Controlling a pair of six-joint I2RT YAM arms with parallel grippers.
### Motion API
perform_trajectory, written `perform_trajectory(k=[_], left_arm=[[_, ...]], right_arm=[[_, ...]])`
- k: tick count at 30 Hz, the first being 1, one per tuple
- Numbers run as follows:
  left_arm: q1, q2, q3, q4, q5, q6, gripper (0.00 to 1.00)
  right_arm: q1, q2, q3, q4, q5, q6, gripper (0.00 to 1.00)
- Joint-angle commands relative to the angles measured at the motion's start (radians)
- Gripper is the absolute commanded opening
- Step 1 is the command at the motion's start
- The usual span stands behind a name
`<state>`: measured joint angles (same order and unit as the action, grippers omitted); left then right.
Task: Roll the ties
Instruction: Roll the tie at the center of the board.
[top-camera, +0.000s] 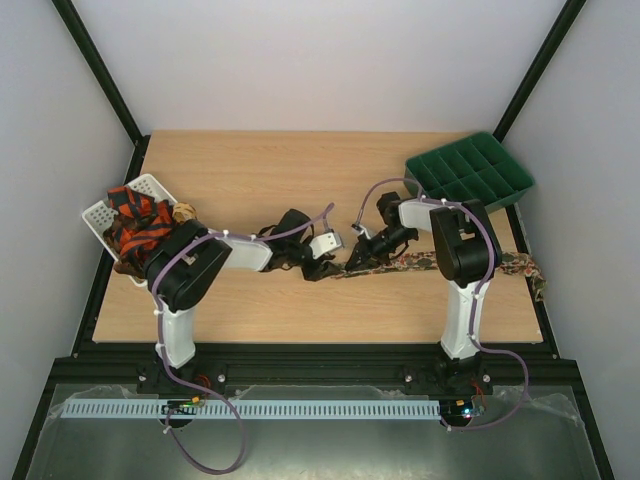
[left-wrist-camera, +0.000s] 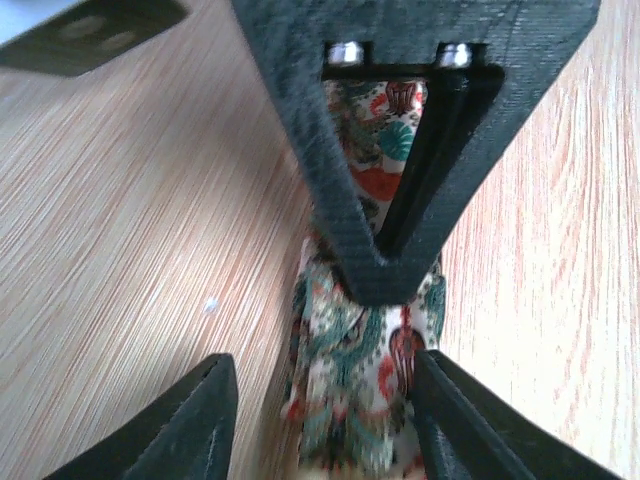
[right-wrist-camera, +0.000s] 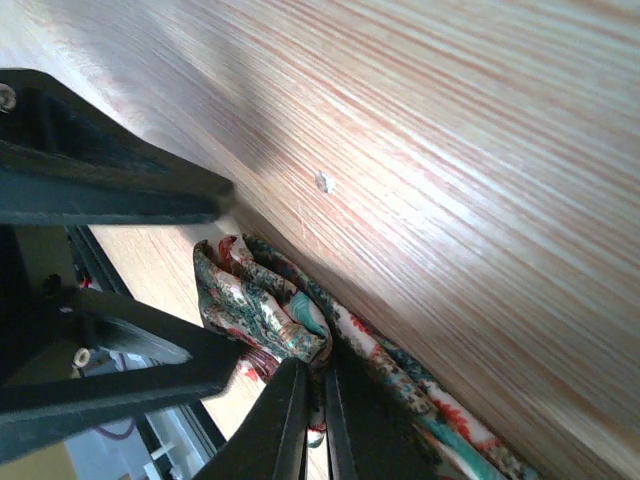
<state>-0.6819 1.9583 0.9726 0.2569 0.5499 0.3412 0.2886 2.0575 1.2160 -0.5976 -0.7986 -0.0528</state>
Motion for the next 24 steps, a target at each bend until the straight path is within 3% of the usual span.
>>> perform_trajectory(k=[1, 12, 19, 24], left_arm=[[0.044, -0.084, -0.069, 0.034, 0.06, -0.001, 0.54], [0.042, -0.058, -0.137, 0.003, 0.052, 0.086, 0.48], [0.023, 0.009, -0.103, 0.041, 0.032, 0.09, 0.28], [0.007, -0.033, -0.085, 0.066, 0.102, 0.076, 0.23]], right_arm=[[0.005, 0.033, -0.044, 0.004, 0.113, -0.009, 0.06], [-0.003, 0.047, -0.059, 0.022, 0.178, 0.018, 0.01], [-0.003, 0.051, -0.079, 0.033, 0.188, 0.019, 0.01], [-0.002, 0.053, -0.085, 0.039, 0.181, 0.019, 0.01]])
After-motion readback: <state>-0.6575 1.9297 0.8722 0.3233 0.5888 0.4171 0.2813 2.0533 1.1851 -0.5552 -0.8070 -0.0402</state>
